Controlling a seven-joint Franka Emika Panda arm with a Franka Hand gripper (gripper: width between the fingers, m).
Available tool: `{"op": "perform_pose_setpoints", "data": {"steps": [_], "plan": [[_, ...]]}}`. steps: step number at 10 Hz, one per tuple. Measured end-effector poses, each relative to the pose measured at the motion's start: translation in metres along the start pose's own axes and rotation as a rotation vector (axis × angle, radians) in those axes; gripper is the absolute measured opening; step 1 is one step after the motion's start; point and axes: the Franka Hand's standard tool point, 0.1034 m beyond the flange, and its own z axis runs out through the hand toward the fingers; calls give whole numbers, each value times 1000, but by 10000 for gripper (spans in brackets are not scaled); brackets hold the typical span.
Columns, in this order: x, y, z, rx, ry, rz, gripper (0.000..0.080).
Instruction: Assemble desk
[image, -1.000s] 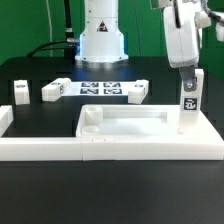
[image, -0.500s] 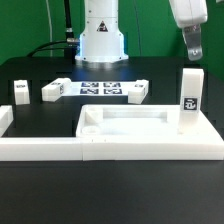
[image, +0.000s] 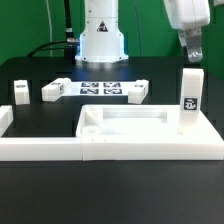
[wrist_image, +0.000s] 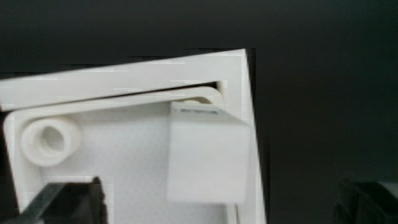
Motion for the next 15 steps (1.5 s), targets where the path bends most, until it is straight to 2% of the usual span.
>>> {"op": "perform_pose_setpoints", "data": {"steps": [1,3,9,10,11,12,14,15], "plan": [[2,10,-4,-3,1,-82,649],[5,26,-10,-31,-3,-341,649],[6,29,-7,-37,-9,-823,649],[12,50,8,-62,-11,-927,649],[23,75,18,-107,-27,-989,649],[33,89,22,-128,-37,-1103,649],[53,111,37,-145,-17,-1216,649],[51,108,35,-144,-20,-1308,649]]}}
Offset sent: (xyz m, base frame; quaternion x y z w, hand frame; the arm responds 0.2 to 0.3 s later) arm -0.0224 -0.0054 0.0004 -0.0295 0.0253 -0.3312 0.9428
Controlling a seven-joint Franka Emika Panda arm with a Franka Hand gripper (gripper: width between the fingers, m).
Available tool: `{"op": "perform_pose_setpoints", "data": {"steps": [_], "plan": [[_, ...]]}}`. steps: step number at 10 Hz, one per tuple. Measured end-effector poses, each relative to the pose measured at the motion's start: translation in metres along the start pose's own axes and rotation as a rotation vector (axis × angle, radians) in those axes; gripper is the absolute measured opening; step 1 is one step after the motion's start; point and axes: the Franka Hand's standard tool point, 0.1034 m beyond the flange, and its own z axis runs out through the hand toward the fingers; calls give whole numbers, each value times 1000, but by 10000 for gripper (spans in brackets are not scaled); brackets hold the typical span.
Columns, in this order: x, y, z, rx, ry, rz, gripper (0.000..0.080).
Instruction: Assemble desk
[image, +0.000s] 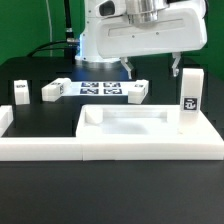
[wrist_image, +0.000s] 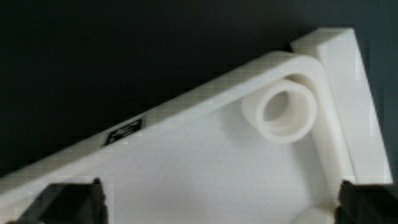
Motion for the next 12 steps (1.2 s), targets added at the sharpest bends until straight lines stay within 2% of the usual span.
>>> {"op": "perform_pose_setpoints", "data": {"steps": [3,4,5,6,8,11,12], "plan": [[-2,3,1,-3,-22,-52,649],[-9,18,6,-3,-63,-87,649],[-30,37,10,-7,-221,-50,649],[-44,50,17,-3,-358,-14,649],[-51,47,23,-4,-515,9,649],[-53,52,26,5,-682,30,649],[-64,59,30,3,-790,61,649]]}}
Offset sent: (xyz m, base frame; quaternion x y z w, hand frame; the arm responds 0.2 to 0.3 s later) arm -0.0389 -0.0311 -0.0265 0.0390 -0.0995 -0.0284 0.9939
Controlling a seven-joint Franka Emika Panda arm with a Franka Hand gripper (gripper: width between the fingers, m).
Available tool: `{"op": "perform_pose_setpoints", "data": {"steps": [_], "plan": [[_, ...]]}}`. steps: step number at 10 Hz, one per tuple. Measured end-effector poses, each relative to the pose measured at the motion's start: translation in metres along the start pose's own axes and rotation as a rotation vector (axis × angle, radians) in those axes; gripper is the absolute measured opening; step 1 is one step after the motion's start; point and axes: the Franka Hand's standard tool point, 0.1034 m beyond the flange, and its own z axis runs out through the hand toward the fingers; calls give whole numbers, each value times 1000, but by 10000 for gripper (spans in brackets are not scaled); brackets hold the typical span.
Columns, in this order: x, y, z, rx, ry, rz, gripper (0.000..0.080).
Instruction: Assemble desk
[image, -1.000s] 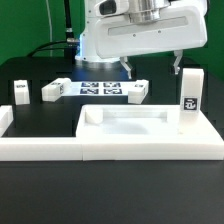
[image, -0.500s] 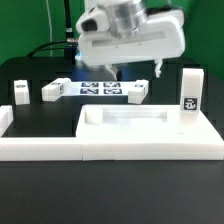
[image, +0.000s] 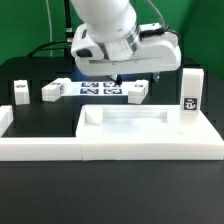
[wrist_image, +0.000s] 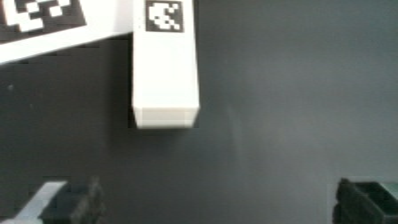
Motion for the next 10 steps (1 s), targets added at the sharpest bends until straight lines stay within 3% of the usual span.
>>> {"op": "perform_pose_setpoints", "data": {"steps": [2,5,6,8,10], "plan": [[6,8,13,25,-55,71,649],[7,8,14,26,-53,72,649],[4,12,29,46,-82,108,649],[-4,13,61,57,-116,129,649],[-4,16,65,56,-125,134,649]]}}
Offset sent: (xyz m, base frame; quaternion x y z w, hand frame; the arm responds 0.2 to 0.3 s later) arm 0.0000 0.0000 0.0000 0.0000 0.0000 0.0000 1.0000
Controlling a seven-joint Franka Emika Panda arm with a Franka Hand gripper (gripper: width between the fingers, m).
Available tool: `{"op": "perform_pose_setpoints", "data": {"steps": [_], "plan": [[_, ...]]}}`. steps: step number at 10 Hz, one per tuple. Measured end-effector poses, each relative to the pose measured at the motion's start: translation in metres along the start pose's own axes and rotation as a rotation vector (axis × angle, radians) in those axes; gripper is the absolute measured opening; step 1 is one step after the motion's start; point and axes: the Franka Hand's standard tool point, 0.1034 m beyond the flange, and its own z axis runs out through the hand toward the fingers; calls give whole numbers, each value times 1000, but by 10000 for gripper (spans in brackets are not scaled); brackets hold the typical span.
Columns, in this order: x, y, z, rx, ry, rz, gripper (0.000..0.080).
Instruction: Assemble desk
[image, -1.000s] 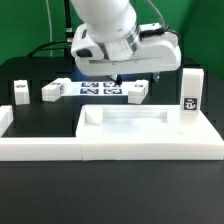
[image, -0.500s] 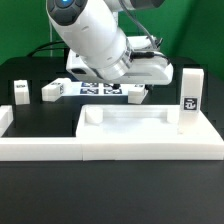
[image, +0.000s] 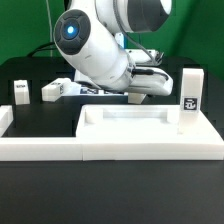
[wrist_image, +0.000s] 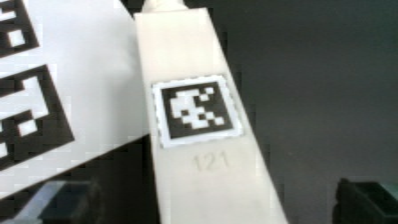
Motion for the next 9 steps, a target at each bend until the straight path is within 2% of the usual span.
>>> {"op": "perform_pose_setpoints", "data": {"steps": [2,3,4,9], "plan": [[0,0,0,0,0,0,378],[0,0,0,0,0,0,378],[0,0,0,0,0,0,288],[0,0,0,0,0,0,288]]}}
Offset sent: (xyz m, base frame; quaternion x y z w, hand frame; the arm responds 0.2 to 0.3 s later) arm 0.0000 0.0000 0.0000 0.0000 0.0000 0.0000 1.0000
